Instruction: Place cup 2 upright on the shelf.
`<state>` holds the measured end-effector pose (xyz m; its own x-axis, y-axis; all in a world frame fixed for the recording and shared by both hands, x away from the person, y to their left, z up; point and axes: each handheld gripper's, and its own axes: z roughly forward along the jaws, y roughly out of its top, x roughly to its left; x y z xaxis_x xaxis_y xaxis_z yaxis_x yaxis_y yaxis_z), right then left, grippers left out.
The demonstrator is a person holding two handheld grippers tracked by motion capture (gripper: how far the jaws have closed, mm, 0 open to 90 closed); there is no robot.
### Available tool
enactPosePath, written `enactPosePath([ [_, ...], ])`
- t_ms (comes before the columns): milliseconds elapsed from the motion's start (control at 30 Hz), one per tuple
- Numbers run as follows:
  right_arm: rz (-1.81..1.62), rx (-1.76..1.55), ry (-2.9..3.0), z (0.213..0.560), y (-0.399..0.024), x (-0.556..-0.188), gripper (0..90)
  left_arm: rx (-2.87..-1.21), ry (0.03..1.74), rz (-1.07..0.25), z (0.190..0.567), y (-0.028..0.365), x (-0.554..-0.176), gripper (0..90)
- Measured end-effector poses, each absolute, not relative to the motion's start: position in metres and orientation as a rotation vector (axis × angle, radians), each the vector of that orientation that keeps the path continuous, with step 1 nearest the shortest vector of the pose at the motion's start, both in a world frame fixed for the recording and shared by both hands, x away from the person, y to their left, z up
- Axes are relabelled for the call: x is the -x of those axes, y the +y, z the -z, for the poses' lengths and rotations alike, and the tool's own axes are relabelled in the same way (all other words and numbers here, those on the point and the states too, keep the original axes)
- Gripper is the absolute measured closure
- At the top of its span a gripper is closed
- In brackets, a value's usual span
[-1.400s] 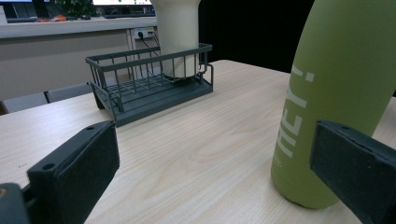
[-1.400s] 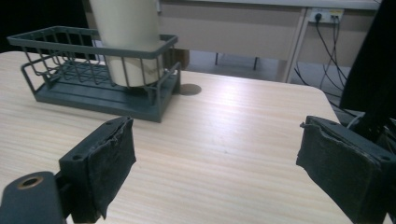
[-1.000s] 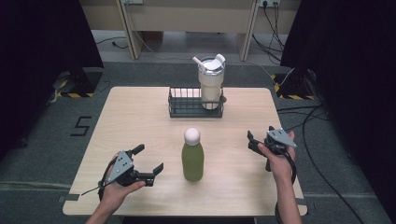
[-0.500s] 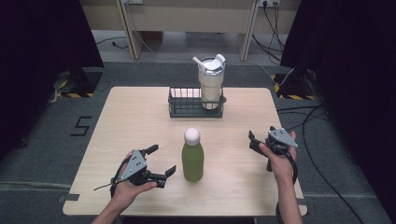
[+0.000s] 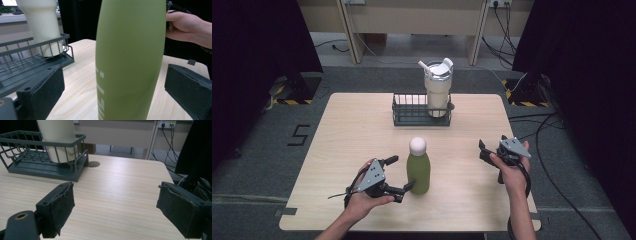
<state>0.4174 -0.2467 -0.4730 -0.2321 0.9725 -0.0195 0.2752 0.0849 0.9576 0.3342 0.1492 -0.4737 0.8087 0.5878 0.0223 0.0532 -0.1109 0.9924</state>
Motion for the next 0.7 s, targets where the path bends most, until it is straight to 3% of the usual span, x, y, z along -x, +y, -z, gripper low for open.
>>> enactPosePath([
  [367, -1.189, -1.269, 1.63, 0.475, -0.245, -0.418, 14.4, -1.662, 0.494, -0.459, 0.477, 0.131, -0.345, 3.9],
  [533, -1.186, -1.271, 1.639, 0.476, -0.245, -0.419, 14.6, -1.671, 0.474, -0.453, 0.479, 0.125, -0.347, 11.8],
  [700, -1.187, -1.275, 1.645, 0.477, -0.244, -0.419, 14.6, -1.669, 0.475, -0.444, 0.482, 0.121, -0.35, 14.3],
])
